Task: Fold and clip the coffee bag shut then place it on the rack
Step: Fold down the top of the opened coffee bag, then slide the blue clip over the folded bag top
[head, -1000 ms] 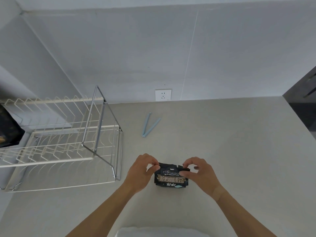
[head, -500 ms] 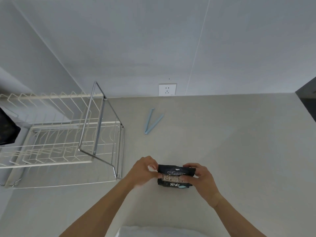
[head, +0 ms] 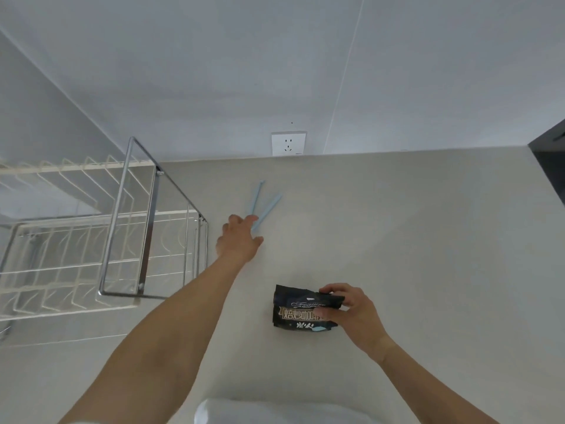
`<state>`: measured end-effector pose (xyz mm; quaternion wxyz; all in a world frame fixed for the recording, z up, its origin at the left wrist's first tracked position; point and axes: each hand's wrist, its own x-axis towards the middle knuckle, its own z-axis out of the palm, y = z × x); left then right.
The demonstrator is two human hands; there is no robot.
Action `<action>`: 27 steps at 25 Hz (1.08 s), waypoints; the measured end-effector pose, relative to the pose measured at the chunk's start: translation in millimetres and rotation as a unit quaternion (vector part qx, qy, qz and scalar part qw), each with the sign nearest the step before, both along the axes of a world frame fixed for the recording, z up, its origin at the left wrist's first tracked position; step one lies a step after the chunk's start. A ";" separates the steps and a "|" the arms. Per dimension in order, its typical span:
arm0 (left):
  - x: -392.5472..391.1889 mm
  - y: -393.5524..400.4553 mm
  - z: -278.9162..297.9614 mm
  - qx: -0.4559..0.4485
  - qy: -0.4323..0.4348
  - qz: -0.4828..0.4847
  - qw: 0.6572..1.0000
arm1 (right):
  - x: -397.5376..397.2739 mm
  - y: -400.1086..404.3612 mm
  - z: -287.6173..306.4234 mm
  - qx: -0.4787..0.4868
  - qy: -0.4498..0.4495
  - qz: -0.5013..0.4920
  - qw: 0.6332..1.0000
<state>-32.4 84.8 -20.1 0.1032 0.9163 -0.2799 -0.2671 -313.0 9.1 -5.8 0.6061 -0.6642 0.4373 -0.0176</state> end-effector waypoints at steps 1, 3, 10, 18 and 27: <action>2.9 -1.2 -1.4 0.030 -0.010 -0.024 0.999 | -0.2 -0.1 0.5 -0.004 0.000 0.000 1.000; 5.9 -2.4 -3.3 0.047 -0.026 -0.049 0.997 | -0.4 0.1 1.2 -0.008 0.001 0.000 1.000; -13.2 10.2 -1.6 -0.010 -0.034 0.031 0.999 | 1.1 1.6 3.1 -0.004 -0.024 0.007 1.000; -42.4 48.2 -6.8 -0.010 -0.117 -0.027 0.993 | -1.5 5.5 -3.7 0.009 -0.035 -0.010 0.999; -59.2 74.8 1.6 -0.114 -0.041 0.086 0.989 | -4.4 6.9 -1.6 0.061 -0.079 -0.055 0.993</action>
